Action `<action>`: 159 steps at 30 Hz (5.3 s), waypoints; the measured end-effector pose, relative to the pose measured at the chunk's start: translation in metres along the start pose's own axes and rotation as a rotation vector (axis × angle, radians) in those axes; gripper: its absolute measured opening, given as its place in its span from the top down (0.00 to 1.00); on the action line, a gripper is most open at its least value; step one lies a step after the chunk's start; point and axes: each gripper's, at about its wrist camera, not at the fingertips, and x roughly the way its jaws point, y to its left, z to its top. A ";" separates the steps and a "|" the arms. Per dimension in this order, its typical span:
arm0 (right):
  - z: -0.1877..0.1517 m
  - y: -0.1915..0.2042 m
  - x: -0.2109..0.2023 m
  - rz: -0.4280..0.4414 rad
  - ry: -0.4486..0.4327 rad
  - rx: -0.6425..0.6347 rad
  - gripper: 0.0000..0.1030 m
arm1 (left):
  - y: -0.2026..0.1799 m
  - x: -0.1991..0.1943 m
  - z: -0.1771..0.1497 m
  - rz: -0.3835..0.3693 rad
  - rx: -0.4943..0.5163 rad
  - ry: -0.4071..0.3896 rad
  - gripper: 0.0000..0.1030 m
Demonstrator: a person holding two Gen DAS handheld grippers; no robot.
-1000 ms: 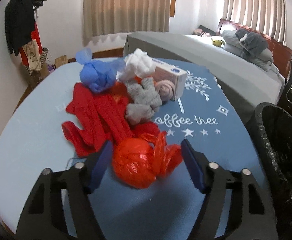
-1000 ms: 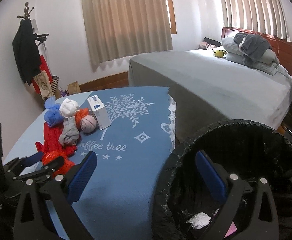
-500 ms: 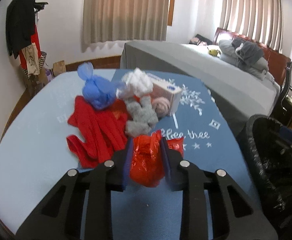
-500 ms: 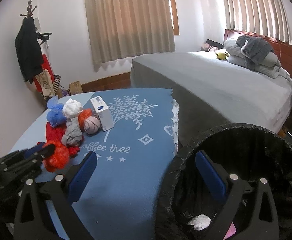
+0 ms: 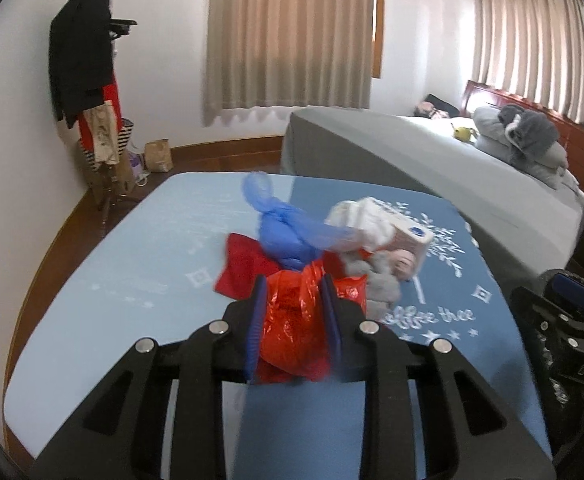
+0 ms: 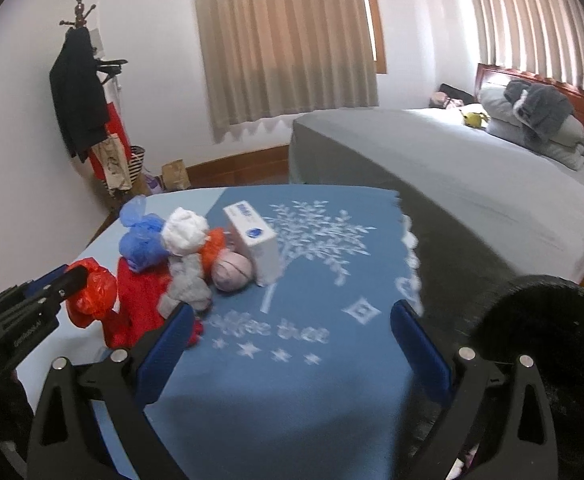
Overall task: Collect trash
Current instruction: 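Grasp the gray knitted sock with the right tool while the left holds the red bag, then lift both items over the black bin and open both tools to drop them, then grasp the white alcohol-pads box with the right tool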
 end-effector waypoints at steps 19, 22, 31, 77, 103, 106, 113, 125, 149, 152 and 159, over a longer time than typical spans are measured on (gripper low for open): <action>0.003 0.076 0.088 0.100 0.130 -0.073 0.30 | 0.051 0.016 0.008 0.060 -0.049 -0.012 0.75; -0.001 0.076 0.094 0.125 0.158 -0.066 0.42 | 0.051 0.019 0.008 0.059 -0.046 -0.012 0.75; 0.000 0.076 0.082 0.191 0.147 -0.061 0.63 | 0.048 0.017 0.008 0.055 -0.043 -0.018 0.75; 0.007 -0.078 -0.070 -0.041 -0.036 0.102 0.66 | -0.113 -0.030 0.012 -0.262 0.099 -0.075 0.75; -0.034 -0.198 -0.145 -0.312 -0.057 0.246 0.66 | -0.250 -0.036 -0.016 -0.535 0.245 -0.030 0.75; -0.038 -0.208 -0.151 -0.334 -0.053 0.262 0.66 | -0.265 -0.035 -0.023 -0.560 0.261 -0.015 0.75; -0.042 -0.224 -0.159 -0.370 -0.048 0.279 0.63 | -0.289 -0.029 -0.034 -0.613 0.287 0.020 0.72; -0.045 -0.227 -0.164 -0.419 -0.078 0.284 0.16 | -0.275 -0.019 -0.030 -0.582 0.262 0.026 0.34; -0.006 -0.127 -0.080 -0.182 -0.050 0.147 0.05 | -0.094 -0.012 0.007 -0.131 0.112 -0.080 0.16; 0.002 -0.110 -0.064 -0.155 -0.050 0.124 0.05 | -0.074 -0.007 0.011 -0.091 0.093 -0.085 0.16; 0.023 -0.078 -0.022 -0.089 -0.048 0.088 0.05 | -0.037 0.009 0.022 -0.024 0.052 -0.091 0.16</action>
